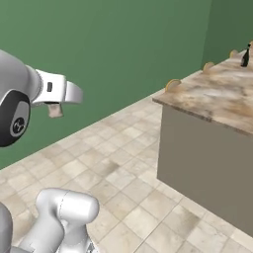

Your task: Get the candle and the wine from the cabinet and move them to the dining counter.

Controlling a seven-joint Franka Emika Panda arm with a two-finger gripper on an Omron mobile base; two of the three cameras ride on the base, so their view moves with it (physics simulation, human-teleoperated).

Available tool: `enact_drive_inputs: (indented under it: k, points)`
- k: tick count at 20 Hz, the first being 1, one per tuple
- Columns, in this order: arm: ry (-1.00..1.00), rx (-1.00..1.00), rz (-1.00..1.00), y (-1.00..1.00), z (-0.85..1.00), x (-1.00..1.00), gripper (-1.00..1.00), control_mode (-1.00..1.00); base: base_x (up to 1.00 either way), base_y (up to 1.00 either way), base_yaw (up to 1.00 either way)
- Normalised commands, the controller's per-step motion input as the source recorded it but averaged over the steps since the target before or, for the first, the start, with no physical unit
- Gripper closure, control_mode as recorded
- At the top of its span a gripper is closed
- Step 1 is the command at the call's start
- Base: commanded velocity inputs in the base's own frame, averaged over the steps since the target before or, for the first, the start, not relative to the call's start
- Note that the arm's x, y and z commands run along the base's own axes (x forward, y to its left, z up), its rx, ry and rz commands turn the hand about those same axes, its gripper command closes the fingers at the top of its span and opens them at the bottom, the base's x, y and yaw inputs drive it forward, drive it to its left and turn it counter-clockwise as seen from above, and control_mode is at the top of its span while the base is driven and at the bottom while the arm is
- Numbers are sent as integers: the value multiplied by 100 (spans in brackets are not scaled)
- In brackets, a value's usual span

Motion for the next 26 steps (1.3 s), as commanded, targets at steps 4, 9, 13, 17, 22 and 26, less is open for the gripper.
enact_drive_inputs:
  k: [4,9,13,17,22,26]
  points:
    - [0,0,0,0,0,0,100,100,81,87,-27]
    - [0,0,0,0,0,0,100,100,95,-20,2]
    - [0,0,0,0,0,0,100,100,100,-61,6]
    - [0,0,0,0,0,0,100,100,91,11,-10]
    - [0,0,0,0,0,0,100,100,77,100,-45]
    - [0,0,0,0,0,0,100,100,84,100,-45]
